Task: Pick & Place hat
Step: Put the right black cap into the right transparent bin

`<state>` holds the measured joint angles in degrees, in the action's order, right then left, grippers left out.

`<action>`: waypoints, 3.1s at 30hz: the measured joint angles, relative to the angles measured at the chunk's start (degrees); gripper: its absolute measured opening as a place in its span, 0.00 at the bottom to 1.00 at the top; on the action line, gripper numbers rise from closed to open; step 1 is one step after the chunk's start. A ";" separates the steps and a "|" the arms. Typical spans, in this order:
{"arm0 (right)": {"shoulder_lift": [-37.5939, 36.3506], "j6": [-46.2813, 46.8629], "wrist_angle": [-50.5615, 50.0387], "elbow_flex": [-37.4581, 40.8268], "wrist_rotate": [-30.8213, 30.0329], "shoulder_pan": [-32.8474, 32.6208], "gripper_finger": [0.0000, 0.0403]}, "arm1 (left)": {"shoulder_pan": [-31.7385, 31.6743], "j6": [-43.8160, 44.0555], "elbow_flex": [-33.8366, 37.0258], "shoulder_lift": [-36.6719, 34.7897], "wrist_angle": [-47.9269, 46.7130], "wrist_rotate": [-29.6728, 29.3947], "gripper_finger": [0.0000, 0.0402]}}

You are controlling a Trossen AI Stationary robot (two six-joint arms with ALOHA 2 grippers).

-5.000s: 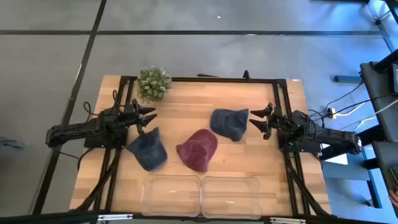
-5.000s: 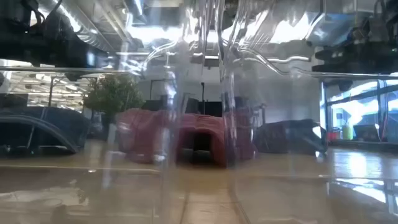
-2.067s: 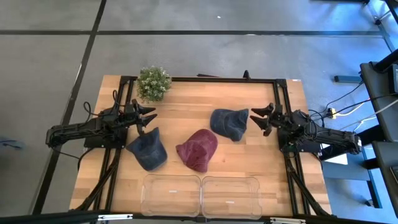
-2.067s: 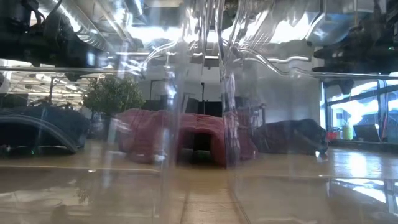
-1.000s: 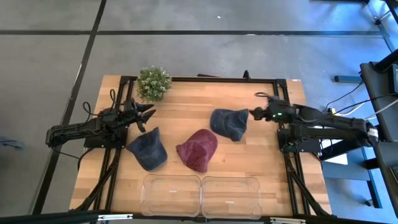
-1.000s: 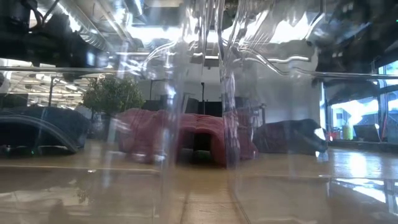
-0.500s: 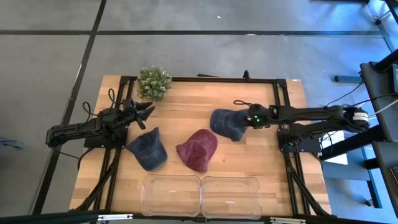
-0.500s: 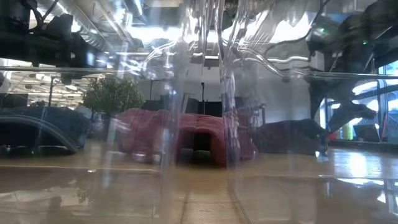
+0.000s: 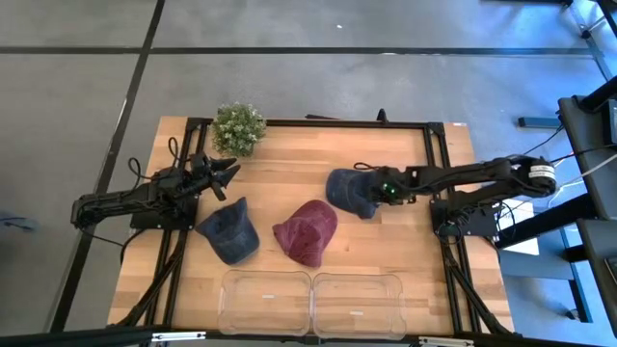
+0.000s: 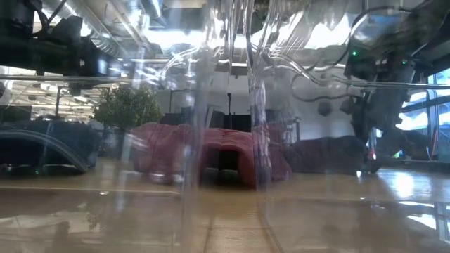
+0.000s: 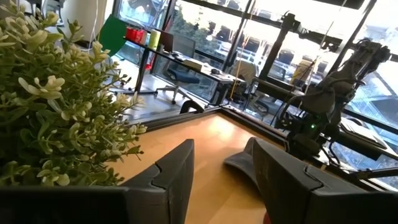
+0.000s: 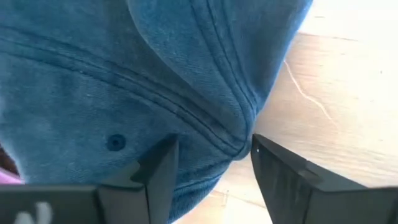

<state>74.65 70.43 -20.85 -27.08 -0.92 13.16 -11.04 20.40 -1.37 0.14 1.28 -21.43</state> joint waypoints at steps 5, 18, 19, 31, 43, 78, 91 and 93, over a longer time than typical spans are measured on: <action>0.69 -0.10 -1.49 -0.07 -1.48 -0.16 0.36 | -0.01 -0.04 0.00 0.00 -0.02 -0.28 0.40; -1.48 -7.57 -2.77 -1.46 -5.74 -0.08 0.06 | 0.01 -0.13 0.00 0.00 0.00 -0.77 0.39; -2.01 -8.20 -3.16 -2.87 -5.89 -0.09 0.06 | -0.01 -0.13 0.00 0.00 0.00 -0.94 0.39; -4.15 -20.57 -27.43 -33.88 -13.66 -4.71 0.06 | -0.01 -0.13 0.00 0.00 0.04 -2.08 0.39; -3.93 -21.72 -37.18 -61.07 -16.58 -22.67 0.06 | -0.01 -0.13 0.00 0.00 0.04 -1.80 0.39; 23.20 18.10 -39.90 -64.87 -23.82 -70.81 0.06 | 0.03 4.39 0.00 0.00 0.09 -1.60 0.40; 23.23 17.32 -44.62 -64.87 -18.39 -70.76 0.27 | 0.03 4.39 0.00 0.00 0.17 -1.55 0.39; 23.23 17.17 -44.62 -64.87 -18.40 -70.58 0.35 | 0.04 4.39 0.00 0.00 0.17 -1.55 0.39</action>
<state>97.89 87.60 -65.47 -91.94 -19.32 -57.42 -11.00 24.80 -1.37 0.14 1.45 -22.98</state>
